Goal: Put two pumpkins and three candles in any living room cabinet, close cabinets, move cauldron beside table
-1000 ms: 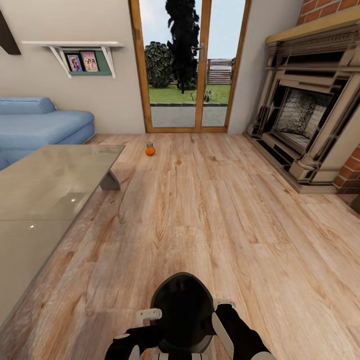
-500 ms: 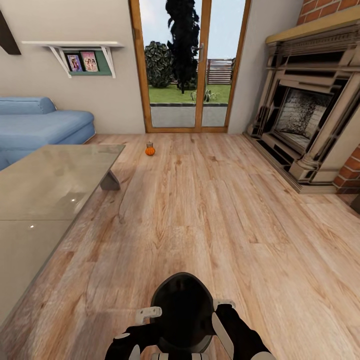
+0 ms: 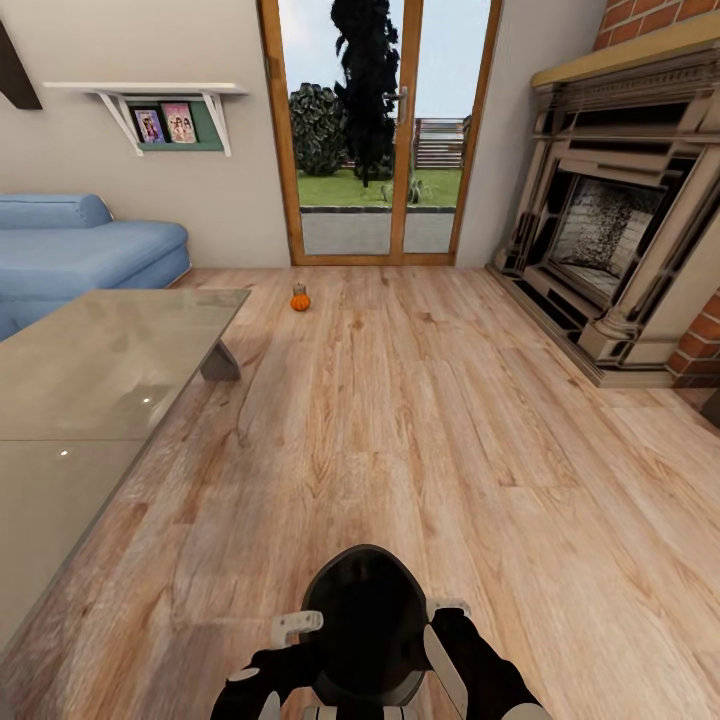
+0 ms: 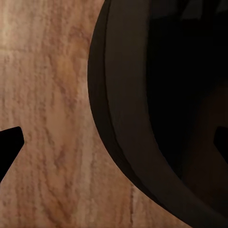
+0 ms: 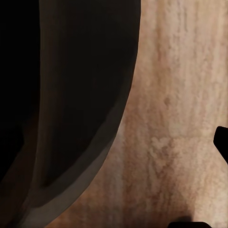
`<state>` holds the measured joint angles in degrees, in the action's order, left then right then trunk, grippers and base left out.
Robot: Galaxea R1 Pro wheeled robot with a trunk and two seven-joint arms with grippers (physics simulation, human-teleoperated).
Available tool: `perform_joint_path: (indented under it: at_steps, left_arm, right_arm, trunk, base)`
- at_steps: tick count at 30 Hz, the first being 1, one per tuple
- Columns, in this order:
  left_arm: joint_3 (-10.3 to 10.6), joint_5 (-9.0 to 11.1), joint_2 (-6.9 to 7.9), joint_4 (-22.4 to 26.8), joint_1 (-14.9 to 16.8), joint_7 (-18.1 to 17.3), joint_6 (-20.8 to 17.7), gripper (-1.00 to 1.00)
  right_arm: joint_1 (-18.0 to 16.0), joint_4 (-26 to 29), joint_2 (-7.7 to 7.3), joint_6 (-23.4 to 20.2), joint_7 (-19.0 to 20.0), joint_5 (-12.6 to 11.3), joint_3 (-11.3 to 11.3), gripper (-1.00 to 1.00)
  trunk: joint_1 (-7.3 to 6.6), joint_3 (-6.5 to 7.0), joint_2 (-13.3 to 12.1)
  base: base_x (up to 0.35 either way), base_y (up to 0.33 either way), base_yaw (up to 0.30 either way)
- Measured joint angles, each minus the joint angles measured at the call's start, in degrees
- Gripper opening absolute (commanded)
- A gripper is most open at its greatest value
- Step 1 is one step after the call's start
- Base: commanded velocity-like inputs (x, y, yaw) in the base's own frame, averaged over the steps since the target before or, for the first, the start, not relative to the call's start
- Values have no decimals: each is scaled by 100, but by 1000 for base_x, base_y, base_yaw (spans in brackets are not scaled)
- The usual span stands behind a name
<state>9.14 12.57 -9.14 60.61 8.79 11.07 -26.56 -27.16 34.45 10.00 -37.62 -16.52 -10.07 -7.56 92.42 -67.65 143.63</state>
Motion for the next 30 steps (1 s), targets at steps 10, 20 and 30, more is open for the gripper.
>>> perform_joint_path:
  at_steps: [10, 20, 30]
  left_arm:
    - [0, 0, 0, -30, 0, 0, 143, 100]
    - [0, 0, 0, -32, 0, 0, 159, 100]
    - [0, 0, 4, -32, 0, 0, 160, 100]
  right_arm:
    - [0, 0, 0, 0, -1, 4, 0, 100]
    - [-3, 3, 0, 7, 4, -4, 1, 100]
    - [-2, 2, 0, 8, 4, -11, 0, 100]
  trunk:
    - [15, -133, 8]
    - [28, -243, 15]
    - [28, -243, 15]
  base:
    - [0, 0, 0]
    - [0, 0, 0]
    - [0, 0, 0]
